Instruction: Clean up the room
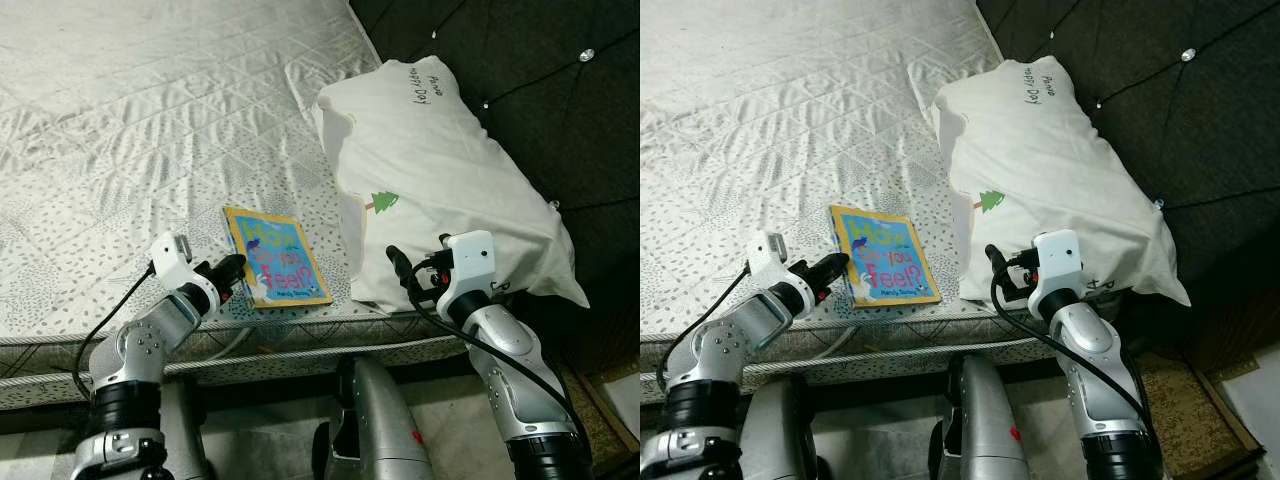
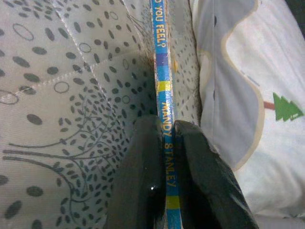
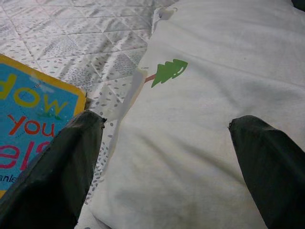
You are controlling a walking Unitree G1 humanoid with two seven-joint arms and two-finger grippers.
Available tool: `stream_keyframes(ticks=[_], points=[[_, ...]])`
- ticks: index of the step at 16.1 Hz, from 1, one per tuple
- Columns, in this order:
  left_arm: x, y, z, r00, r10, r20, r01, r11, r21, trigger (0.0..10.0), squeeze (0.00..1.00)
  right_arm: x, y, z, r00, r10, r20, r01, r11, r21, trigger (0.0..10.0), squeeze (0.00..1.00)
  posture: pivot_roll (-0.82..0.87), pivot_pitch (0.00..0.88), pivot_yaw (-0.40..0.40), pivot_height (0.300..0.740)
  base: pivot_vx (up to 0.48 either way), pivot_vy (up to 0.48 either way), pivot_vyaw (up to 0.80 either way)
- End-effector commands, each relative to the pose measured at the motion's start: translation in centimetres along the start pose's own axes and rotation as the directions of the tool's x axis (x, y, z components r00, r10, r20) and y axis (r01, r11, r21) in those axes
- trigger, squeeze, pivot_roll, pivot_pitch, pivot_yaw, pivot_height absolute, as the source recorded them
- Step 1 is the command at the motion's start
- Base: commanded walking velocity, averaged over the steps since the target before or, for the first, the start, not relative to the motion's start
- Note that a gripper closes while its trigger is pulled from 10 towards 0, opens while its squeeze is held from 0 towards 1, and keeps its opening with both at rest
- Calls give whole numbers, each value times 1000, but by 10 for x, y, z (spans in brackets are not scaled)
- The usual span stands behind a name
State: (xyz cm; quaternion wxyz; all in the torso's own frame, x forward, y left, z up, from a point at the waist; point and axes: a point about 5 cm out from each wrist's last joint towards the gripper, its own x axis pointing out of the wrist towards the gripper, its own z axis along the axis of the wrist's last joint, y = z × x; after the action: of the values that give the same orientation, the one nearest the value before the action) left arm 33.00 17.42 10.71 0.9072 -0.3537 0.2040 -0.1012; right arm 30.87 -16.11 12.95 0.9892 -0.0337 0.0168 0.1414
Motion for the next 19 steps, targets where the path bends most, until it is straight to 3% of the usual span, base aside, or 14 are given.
stream_keyframes(ticks=[1, 2, 4, 5, 12, 13, 16, 18, 19], points=[[5, -3, -10, 998, -9, -68, 11, 999, 34, 10000, 302, -2, -5, 6, 1000, -6, 23, 6, 1000, -22, 10000, 0, -118, 147, -184, 527, 0, 0, 0], [5, 0, -8, 997, 6, -72, -2, 998, 55, 10000, 643, -2, -5, 7, 1000, -6, 23, 7, 1000, -23, 10000, 0, -118, 147, -184, 527, 0, 0, 0], [6, 7, 0, 998, 47, -50, -43, 995, 85, 10000, 961, -3, -5, 7, 1000, -8, 23, 8, 1000, -23, 10000, 0, -119, 147, -183, 527, 0, 0, 0], [5, 11, 4, 997, 59, -40, -54, 993, 108, 10000, 1000, -2, -5, 7, 1000, -9, 23, 9, 1000, -23, 10000, 0, -120, 149, -183, 527, 0, 0, 0], [-1, 37, 23, 988, 156, 7, -154, 965, 210, 10000, 1000, -3, -5, 7, 1000, -10, 24, 11, 1000, -25, 10000, 0, -121, 151, -183, 527, 0, 0, 0], [-4, 43, 28, 980, 196, 32, -198, 947, 254, 10000, 1000, -2, -5, 7, 1000, -10, 24, 10, 1000, -25, 10000, 0, -121, 151, -183, 527, 0, 0, 0], [-5, 49, 34, 961, 255, 112, -275, 931, 241, 10000, 1000, -3, -5, 7, 1000, -10, 23, 10, 1000, -23, 10000, 0, -118, 151, -182, 527, 0, 0, 0], [-9, 61, 35, 934, 326, 146, -352, 910, 219, 10000, 1000, -3, -4, 6, 1000, -7, 22, 7, 1000, -21, 10000, 0, -119, 153, -183, 527, 0, 0, 0], [-11, 64, 36, 920, 358, 160, -387, 895, 223, 10000, 957, -3, -4, 6, 1000, -6, 22, 7, 1000, -21, 10000, 0, -119, 153, -183, 527, 0, 0, 0]])
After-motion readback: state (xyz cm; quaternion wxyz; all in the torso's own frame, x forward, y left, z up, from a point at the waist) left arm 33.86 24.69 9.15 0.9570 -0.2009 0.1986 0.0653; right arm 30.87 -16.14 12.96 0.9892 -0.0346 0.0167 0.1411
